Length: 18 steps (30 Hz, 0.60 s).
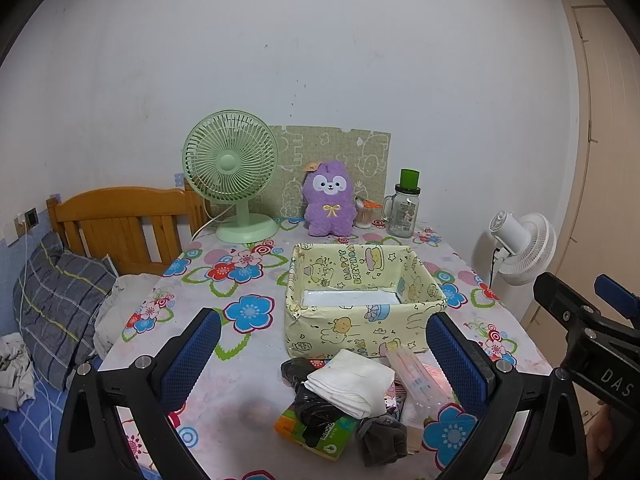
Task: Organize soft objects
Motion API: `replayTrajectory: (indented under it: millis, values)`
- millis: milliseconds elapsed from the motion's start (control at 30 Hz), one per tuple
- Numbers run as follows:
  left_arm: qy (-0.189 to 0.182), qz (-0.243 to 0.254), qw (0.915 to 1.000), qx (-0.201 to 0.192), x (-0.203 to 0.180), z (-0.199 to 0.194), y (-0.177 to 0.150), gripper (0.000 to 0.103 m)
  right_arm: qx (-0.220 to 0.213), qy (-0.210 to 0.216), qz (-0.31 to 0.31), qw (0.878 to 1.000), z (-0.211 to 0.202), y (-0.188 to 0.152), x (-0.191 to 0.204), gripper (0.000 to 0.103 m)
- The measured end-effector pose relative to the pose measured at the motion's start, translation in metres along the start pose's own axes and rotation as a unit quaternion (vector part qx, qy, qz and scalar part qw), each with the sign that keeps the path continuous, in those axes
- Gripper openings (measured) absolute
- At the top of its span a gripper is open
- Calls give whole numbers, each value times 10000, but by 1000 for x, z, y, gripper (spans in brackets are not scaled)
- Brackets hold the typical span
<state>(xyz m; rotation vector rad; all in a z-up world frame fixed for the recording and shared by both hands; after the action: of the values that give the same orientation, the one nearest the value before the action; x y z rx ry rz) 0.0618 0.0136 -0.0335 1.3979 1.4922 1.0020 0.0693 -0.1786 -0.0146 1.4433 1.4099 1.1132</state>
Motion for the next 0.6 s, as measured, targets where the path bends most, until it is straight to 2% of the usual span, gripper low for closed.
replayTrajectory:
  millis: [600]
  values:
    - [4,112,9999,130,-7,13,-5,103,115,-29,97,9999,11,-3,-2,103]
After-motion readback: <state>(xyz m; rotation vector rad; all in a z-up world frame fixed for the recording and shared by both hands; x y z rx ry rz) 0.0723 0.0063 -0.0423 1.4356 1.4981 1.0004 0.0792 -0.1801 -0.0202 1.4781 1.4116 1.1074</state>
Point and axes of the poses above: each gripper's, at about its wrist camera, not at the fingertips, and z roughly the way its jaws point, x to its left, y to its top, the point moved 6 cm from there along z, roughly the way its jaws point, and after that the axes turned 7 degrees about -x, right-handed, at the moved point
